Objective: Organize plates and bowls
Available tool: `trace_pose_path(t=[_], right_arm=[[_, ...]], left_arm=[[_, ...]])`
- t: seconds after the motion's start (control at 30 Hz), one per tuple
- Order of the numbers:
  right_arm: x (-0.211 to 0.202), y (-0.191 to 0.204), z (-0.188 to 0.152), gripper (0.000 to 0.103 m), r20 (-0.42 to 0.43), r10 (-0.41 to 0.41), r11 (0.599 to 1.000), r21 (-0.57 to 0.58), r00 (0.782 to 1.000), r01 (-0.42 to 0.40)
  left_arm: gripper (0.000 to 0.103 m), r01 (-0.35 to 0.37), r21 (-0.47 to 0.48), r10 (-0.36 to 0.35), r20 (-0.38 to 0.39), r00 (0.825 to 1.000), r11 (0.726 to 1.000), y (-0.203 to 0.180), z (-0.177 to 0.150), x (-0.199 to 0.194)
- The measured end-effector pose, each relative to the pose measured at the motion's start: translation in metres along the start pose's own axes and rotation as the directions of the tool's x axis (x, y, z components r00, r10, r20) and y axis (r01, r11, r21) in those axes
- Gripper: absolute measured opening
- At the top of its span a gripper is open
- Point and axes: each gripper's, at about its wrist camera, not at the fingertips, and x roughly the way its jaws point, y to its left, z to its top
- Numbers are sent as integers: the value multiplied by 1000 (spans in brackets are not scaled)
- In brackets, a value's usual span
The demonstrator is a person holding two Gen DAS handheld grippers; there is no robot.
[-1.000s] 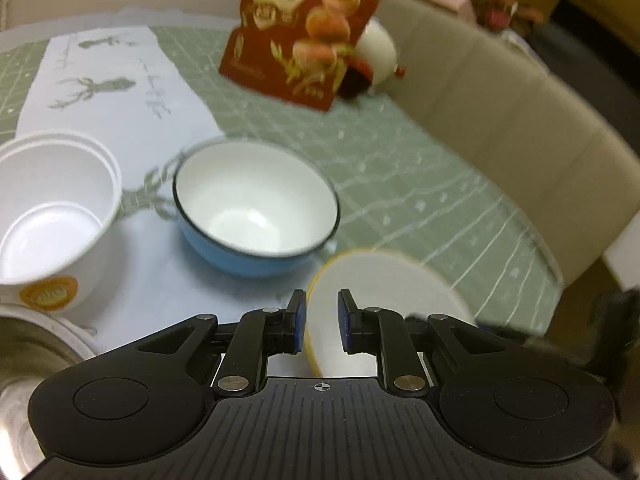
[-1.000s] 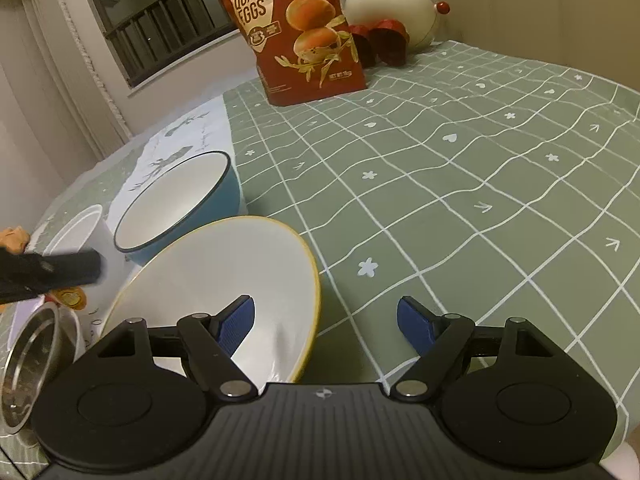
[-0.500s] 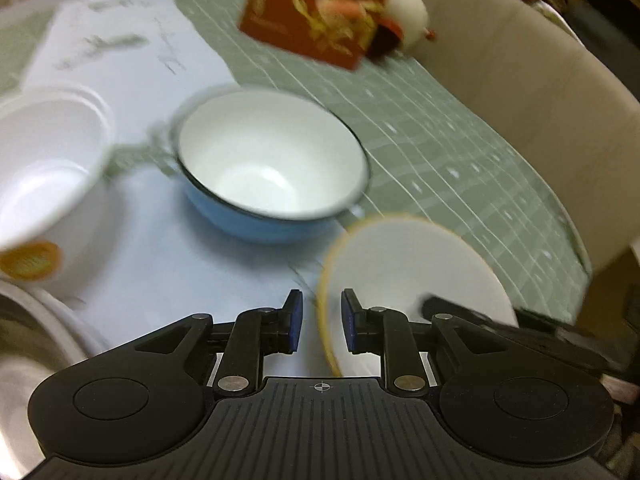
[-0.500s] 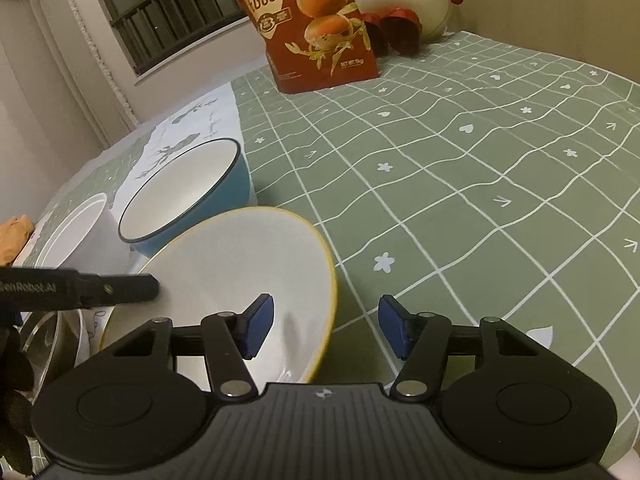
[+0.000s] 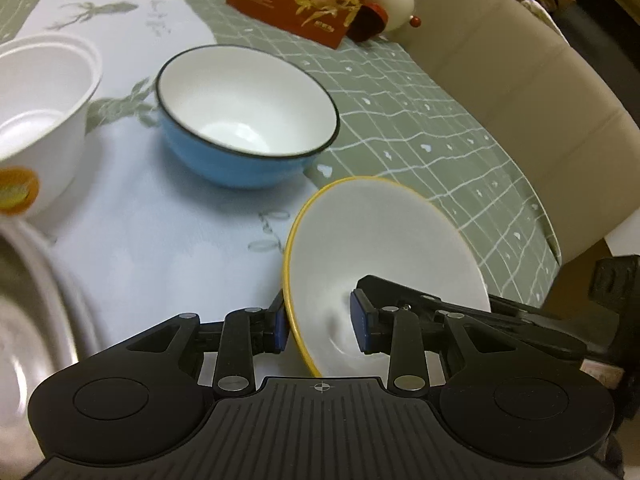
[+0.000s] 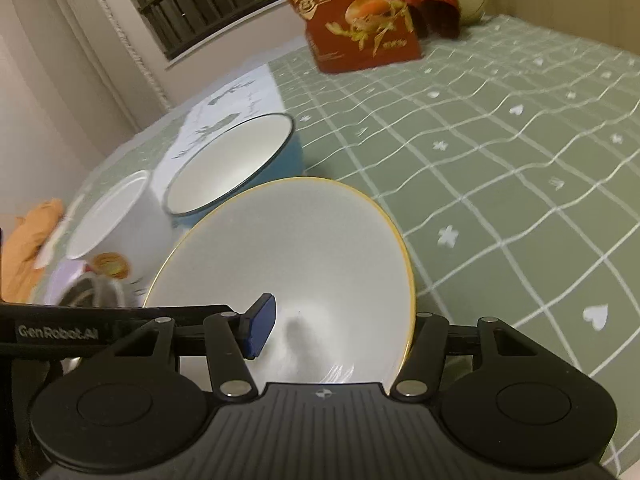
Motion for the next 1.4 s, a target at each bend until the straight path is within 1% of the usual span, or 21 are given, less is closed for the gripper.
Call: trace_pose_path(t=[0.1, 0.2, 0.27, 0.37, 0.43, 0.53, 0.63, 0.73, 0.87, 1.07, 1.17, 1.3, 1.4], right_arm=[[-1, -3, -4, 58, -36, 40, 999, 12, 999, -40], [-1, -3, -6, 57, -29, 34, 999, 18, 999, -34], [-2, -2, -8, 57, -23, 23, 1000, 12, 999, -22], [-2, 0, -8, 57, -4, -16, 1000, -19, 1000, 16], [-1, -4, -8, 57, -1, -14, 1000, -9, 1000, 14], [-2, -9, -8, 57, 1, 2, 1000, 4, 1000, -2], [-3, -8, -10, 57, 0, 4, 1000, -14, 1000, -4], [-3, -5, -11, 56, -5, 4, 1000, -17, 1000, -4], [-2, -1, -9, 56, -9, 8, 1000, -19, 1000, -8], [6, 11, -7, 56, -33, 47, 999, -23, 998, -47], [13, 22, -7, 56, -52, 75, 996, -38, 996, -77], [21, 37, -8, 56, -70, 98, 993, -64, 993, -102], [26, 44, -7, 56, -76, 99, 991, -79, 992, -105]], left_arm=[[32, -17, 4, 17, 2, 1000, 1000, 0, -5, 1], [29, -29, 14, 29, 9, 1000, 999, -2, -4, 4], [28, -23, 16, 23, 0, 1000, 1000, -2, -4, 7], [26, -22, 26, 22, -24, 999, 999, -2, -7, 14], [25, -19, 31, 21, -48, 999, 999, -3, -9, 21], [25, -24, 41, 26, -42, 999, 999, -5, -10, 24], [25, -3, 32, 4, -30, 1000, 999, -5, -11, 22], [22, -15, 29, 16, -33, 999, 999, -4, -12, 22], [20, -20, -11, 19, -41, 999, 1000, 3, -11, 20], [20, -60, -63, 59, -22, 998, 996, 19, -11, 4], [20, -99, -89, 99, -4, 995, 991, 27, -11, -6], [20, -144, -87, 146, 15, 989, 986, 32, -17, -14], [19, -150, -89, 152, 13, 988, 985, 33, -23, -16]])
